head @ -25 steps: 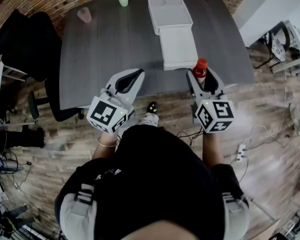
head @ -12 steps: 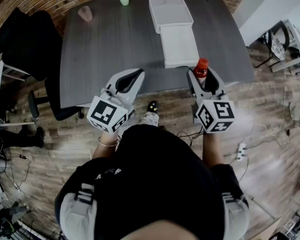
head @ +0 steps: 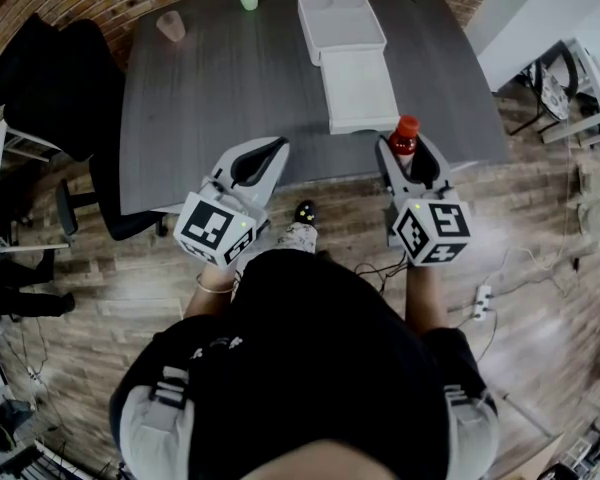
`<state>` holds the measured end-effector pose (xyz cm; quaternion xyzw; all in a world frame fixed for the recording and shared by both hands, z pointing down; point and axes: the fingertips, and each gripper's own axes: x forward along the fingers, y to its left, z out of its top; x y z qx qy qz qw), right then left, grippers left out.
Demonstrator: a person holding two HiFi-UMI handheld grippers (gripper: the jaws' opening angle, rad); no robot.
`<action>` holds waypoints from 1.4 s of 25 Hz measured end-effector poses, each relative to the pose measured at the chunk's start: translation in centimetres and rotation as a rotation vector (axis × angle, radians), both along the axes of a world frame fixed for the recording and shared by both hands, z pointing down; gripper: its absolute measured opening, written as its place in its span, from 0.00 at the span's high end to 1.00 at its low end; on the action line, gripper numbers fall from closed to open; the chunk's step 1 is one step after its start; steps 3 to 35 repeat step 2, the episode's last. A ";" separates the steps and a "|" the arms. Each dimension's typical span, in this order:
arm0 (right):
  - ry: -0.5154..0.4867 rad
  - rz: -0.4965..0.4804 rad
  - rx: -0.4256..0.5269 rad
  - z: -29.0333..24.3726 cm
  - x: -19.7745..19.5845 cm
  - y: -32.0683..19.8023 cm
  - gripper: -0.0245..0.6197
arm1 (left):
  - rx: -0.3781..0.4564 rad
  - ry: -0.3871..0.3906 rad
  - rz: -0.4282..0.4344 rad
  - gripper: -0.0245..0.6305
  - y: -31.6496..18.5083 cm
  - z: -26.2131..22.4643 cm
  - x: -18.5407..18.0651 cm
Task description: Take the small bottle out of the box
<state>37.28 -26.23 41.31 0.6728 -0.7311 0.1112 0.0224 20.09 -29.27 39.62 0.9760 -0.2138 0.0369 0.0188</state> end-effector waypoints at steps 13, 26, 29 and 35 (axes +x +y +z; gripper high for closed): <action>-0.001 0.001 0.001 0.1 0.0 0.1 0.62 | 0.000 -0.001 -0.002 0.96 0.1 0.1 -0.1; -0.001 0.001 0.001 0.1 0.0 0.1 0.62 | 0.000 -0.001 -0.002 0.96 0.1 0.1 -0.1; -0.001 0.001 0.001 0.1 0.0 0.1 0.62 | 0.000 -0.001 -0.002 0.96 0.1 0.1 -0.1; -0.001 0.001 0.001 0.1 0.0 0.1 0.62 | 0.000 -0.001 -0.002 0.96 0.1 0.1 -0.1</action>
